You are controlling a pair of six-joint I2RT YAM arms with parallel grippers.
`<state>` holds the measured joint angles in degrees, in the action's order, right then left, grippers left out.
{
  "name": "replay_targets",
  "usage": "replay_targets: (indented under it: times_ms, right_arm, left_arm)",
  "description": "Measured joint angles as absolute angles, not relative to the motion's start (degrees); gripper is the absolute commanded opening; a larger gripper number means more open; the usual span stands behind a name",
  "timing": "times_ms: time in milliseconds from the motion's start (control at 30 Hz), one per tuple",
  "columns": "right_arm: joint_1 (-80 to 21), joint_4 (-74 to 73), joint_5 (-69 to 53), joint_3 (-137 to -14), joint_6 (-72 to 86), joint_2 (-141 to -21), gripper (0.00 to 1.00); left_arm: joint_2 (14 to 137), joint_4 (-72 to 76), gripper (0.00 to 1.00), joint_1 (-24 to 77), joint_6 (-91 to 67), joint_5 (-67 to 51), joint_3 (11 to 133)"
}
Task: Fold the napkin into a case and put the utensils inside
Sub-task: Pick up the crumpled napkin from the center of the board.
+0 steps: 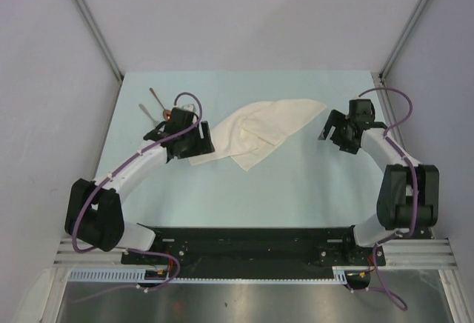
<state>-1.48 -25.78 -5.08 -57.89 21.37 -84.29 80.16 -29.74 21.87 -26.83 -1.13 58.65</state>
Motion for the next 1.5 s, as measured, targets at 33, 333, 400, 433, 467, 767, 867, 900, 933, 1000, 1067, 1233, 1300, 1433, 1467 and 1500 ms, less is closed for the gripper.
replay_targets:
  times_ms: [33, 333, 400, 433, 467, 767, 867, 900, 933, 1000, 1067, 1233, 1300, 1433, 1467, 1500]
  right_arm:
    - [-0.19, -24.56, -4.97, -58.02, 22.06, -86.52, 0.91]
    - [2.81, -20.78, -2.33, -76.42, 22.9, -107.9, 0.91]
    - [2.81, -20.88, -1.96, -82.59, 22.48, -111.94, 0.91]
    - [2.79, -20.64, -1.83, -85.97, 22.22, -114.15, 0.91]
    - [2.7, -20.36, -1.72, -88.97, 22.0, -116.36, 0.91]
    - [1.13, -21.54, 1.78, -101.32, 18.87, -128.01, 0.86]
    - [0.36, -22.48, 3.22, -103.13, 17.45, -130.19, 0.77]
    - [-0.14, -22.7, 3.7, -103.92, 16.95, -131.0, 0.75]
    - [-0.47, -22.9, 3.97, -104.6, 16.51, -131.72, 0.73]
    - [-1.08, -23.35, 4.38, -105.89, 15.49, -132.81, 0.69]
    - [-1.61, -23.88, 4.69, -107.61, 14.85, -133.95, 0.64]
    - [-2.39, -25.43, 4.69, -112.18, 13.47, -136.73, 0.28]
    - [-2.5, -25.8, 4.29, -113.4, 13.06, -137.49, 0.12]
    - [-2.39, -27.44, 3.05, -115.22, 13.13, -138.23, 0.0]
    - [-2.28, -27.97, 2.61, -115.63, 13.28, -138.23, 0.0]
    - [-2.15, -28.56, 2.17, -116.18, 13.32, -138.21, 0.0]
  left_arm:
    - [79.9, -28.38, 0.79, 21.85, -28.69, -0.34, 56.58]
    - [83.26, -23.94, 0.71, 20.08, -36.18, 2.15, 56.18]
    - [86.91, -22.44, 0.71, 19.68, -36.18, 1.1, 58.46]
    - [87.99, -21.78, 0.73, 19.46, -36.23, 0.3, 58.7]
    - [89.19, -21.32, 0.76, 19.18, -36.42, -0.84, 58.7]
    - [97.76, -18.48, 0.89, 18.0, -38.65, -7.51, 58.74]
    - [98.54, -18.28, 0.86, 17.56, -39.29, -7.66, 58.74]
    - [98.54, -18.09, 0.86, 17.34, -39.66, -7.66, 58.74]
    - [98.54, -17.65, 0.86, 16.93, -40.12, -7.66, 58.72]
    - [98.54, -16.21, 0.87, 16.08, -40.95, -7.49, 58.63]
    - [98.54, -15.16, 0.84, 15.4, -41.71, -7.22, 58.59]
    - [100.03, -14.31, 0.53, 14.79, -43.27, -7.16, 59.35]
    - [101.84, -14.39, 0.34, 14.79, -44.03, -7.18, 60.69]
    - [102.98, -15.88, 0.0, 14.59, -43.4, -5.69, 62.76]
    - [102.96, -16.71, 0.0, 14.52, -42.98, -5.04, 63.77]
    - [102.96, -17.82, 0.0, 14.46, -42.48, -4.19, 65.19]
